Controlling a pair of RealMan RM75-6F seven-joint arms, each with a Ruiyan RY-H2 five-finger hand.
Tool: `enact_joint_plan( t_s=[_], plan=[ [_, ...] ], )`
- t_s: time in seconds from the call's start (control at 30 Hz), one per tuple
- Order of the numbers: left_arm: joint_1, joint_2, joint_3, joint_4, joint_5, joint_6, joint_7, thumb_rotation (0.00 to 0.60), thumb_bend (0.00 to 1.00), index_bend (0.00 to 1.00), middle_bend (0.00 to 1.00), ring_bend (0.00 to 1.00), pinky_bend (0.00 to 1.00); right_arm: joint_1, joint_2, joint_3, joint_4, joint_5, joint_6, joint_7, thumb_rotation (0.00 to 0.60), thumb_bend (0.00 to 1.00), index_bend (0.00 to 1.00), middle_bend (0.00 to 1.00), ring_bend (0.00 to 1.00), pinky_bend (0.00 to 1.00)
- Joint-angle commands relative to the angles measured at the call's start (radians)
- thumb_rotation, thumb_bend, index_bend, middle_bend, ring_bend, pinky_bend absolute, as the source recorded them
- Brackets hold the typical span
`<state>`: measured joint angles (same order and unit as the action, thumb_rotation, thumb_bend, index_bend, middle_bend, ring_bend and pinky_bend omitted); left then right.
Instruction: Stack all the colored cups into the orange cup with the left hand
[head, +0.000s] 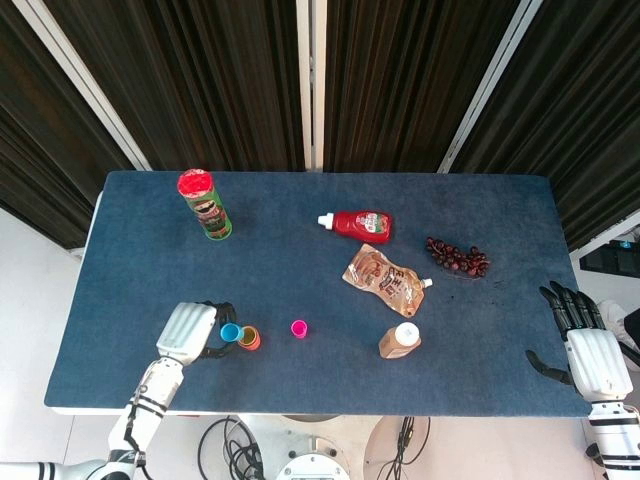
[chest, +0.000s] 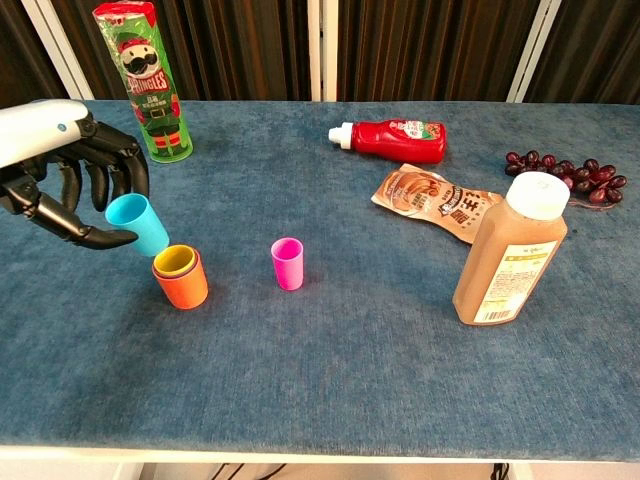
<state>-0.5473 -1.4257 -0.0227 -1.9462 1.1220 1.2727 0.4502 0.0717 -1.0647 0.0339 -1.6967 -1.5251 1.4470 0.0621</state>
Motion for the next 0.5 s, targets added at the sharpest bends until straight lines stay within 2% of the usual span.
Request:
enact_joint_plan(
  t_s=[0.03,0.5],
  plan=[
    [-0.007,-0.023,-0.015,0.014,-0.007,-0.015,0.007,0.6,0.26,0.53,0.56,0.5,0.59,0.001,0.0,-0.001,0.0,0.001,-0.002,-0.001,0.6,0.17,0.0,0.0,0.0,0.0],
    [-0.01,-0.062,-0.029,0.059,-0.042,-0.05,0.041,0.6,0.25,0.51,0.55,0.5,0.59,0.003,0.0,0.003,0.005,0.006,-0.004,0.008,0.6,0.17,0.0,0.0,0.0,0.0]
  ],
)
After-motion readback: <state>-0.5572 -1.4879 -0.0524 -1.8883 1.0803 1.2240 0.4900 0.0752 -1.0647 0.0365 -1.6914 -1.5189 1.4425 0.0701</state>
